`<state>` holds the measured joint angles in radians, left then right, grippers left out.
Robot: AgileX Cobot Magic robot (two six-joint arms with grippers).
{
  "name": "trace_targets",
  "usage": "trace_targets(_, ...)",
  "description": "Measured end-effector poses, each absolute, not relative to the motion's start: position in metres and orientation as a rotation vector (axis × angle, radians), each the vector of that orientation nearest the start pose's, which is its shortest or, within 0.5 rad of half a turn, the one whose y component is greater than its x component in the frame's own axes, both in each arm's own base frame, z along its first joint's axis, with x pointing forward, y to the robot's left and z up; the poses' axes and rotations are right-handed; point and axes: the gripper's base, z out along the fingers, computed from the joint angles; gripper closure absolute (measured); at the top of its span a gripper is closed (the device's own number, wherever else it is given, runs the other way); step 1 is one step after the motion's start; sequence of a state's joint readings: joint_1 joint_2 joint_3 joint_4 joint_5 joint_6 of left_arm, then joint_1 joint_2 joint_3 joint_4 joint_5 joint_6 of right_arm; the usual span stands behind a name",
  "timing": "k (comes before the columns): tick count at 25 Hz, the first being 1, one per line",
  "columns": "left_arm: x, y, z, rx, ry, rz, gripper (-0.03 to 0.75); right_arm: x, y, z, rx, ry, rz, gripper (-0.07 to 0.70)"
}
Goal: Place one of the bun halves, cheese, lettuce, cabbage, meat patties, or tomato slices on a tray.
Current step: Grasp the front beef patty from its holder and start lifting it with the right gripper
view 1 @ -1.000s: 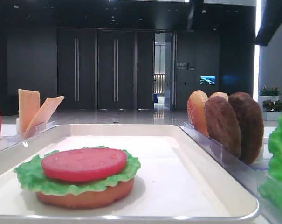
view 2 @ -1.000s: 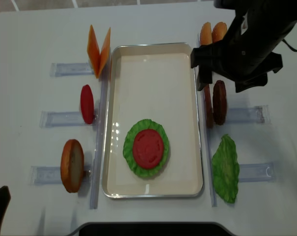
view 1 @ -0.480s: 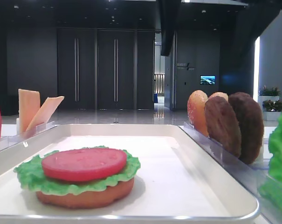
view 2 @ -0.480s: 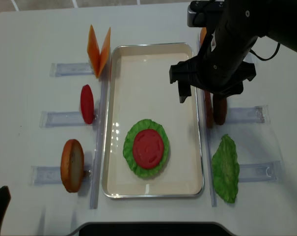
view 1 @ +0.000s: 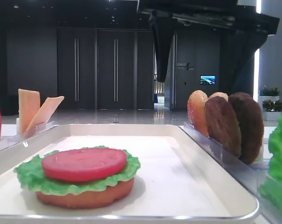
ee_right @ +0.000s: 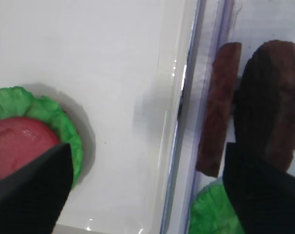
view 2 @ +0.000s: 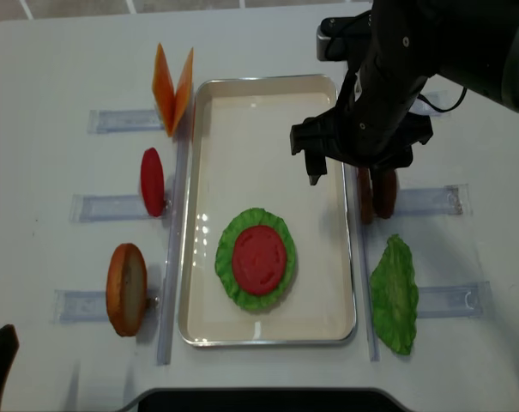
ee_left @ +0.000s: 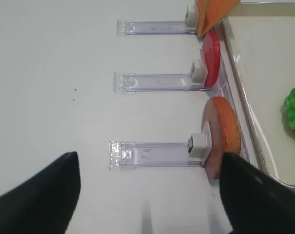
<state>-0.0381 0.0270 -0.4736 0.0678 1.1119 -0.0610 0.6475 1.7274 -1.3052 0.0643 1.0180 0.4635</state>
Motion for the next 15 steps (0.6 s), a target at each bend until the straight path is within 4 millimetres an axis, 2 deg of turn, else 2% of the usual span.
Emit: trace_targets(15, -0.0003, 0.0055, 0.2661, -0.028, 2.147, 0.025, 0.024, 0.2788, 0.2096, 0.2431, -0.256, 2.932, 0.192, 0.04)
